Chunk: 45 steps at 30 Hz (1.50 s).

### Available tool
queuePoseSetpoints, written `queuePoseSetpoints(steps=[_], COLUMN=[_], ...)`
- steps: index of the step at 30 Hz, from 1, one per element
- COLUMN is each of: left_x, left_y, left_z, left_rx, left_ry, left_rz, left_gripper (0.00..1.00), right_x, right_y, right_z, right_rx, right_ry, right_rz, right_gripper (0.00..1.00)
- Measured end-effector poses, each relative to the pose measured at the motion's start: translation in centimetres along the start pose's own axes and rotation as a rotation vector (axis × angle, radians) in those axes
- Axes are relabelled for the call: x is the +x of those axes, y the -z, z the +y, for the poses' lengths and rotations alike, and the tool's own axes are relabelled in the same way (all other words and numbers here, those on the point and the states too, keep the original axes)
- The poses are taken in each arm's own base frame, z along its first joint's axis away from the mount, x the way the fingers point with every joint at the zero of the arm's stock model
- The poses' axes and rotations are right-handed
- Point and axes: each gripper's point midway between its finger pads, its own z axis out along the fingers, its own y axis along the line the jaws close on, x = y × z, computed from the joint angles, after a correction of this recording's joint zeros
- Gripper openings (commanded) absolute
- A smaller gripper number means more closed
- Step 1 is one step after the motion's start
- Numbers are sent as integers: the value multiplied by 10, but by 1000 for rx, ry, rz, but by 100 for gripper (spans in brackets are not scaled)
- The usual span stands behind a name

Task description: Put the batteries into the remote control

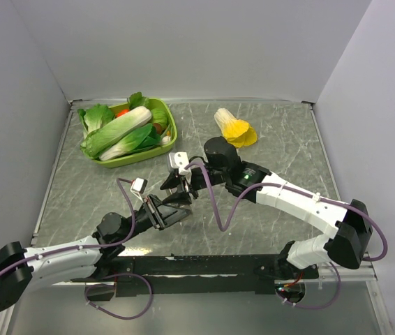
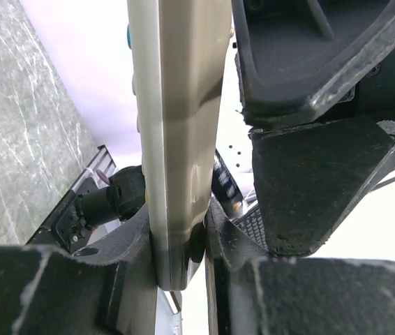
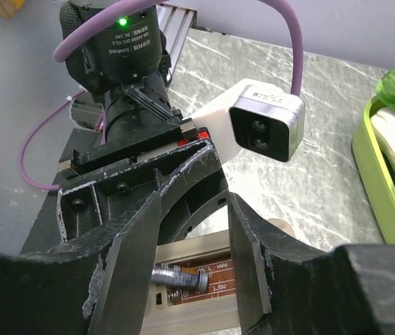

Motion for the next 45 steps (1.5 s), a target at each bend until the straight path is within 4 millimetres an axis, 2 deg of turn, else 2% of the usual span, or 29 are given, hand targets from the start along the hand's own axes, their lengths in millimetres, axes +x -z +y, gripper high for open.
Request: queuePoseSetpoints(steps=[7,13,17,20,24,26,31,35,45], left_x=[1,-1,-2,-2,0,0,1,1,2], left_y=[2,4,4,3,2,2,2,2,2], left_z=[-1,-6,-7,-5,2,4,6,6,6], left_rx=[-1,12,15,9,-17,-23,-27,-29,-29], left_ry=[18,16,15,16,20,21,21,18,18], left_rz=[2,-7,-12,-10,-4,-1,2,3,4], left_gripper=[1,1,1,1,1,1,1,1,1], right_x=[6,-2,-21,-42,-58,-56,-35,-22,-3], right_y=[0,3,14,28,42,45,44,43,36], right_z=[0,2,8,15,21,21,20,20,21], right_rx=[8,12,24,42,69,81,98,105,87], right_ry=[12,6,11,34,65,59,3,-41,-114], right_rz=[9,-9,-46,-89,-112,-99,-29,11,61], right_gripper=[51,51,52,51,45,43,39,38,37])
